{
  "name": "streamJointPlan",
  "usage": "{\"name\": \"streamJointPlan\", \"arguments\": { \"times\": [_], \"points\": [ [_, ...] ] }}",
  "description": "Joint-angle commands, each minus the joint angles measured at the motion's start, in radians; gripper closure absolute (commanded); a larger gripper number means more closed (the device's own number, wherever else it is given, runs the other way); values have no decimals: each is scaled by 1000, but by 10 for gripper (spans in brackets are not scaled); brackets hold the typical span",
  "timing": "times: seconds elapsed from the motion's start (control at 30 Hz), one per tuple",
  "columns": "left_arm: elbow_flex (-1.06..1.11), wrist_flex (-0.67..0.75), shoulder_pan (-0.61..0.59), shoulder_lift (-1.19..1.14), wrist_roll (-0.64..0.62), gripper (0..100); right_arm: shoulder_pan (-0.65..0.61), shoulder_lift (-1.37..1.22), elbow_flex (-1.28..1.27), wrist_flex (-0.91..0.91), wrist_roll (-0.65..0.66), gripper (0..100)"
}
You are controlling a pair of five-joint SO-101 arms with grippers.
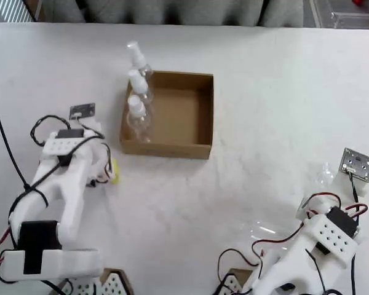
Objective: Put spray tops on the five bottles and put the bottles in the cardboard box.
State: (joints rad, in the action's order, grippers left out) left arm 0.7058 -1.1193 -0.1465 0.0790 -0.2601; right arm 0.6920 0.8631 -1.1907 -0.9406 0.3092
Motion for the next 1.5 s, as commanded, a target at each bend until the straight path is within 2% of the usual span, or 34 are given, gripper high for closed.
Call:
{"name": "streamJointPlan", "arguments": {
  "times": [0.0,0.2,0.43,0.53,0.57,0.67,0.77,0.9,1.0,1.07,1.2,1.33,1.47],
  "points": [
    [-23,15,16,48,-66,823,2,13,8,-2,8,974],
    [60,130,18,48,-87,826,2,13,8,-1,8,974],
    [71,160,18,48,-87,832,4,13,8,-1,9,974],
    [71,164,18,48,-48,930,12,21,11,4,11,974],
    [71,164,18,48,-11,981,16,22,18,8,26,974],
    [66,164,10,53,49,952,21,22,43,22,196,974],
    [66,160,-15,58,54,981,38,22,46,74,338,978],
    [63,163,-38,58,51,980,68,13,104,110,310,974],
    [63,160,-33,59,51,980,68,13,169,84,364,973],
    [64,157,-33,59,52,980,68,12,232,21,393,944],
    [64,157,-33,59,52,980,61,12,338,-94,393,821],
    [66,157,-33,59,54,980,25,-18,358,-108,391,811],
    [66,157,-38,59,55,980,-21,-157,370,-102,391,811]
  ]
}}
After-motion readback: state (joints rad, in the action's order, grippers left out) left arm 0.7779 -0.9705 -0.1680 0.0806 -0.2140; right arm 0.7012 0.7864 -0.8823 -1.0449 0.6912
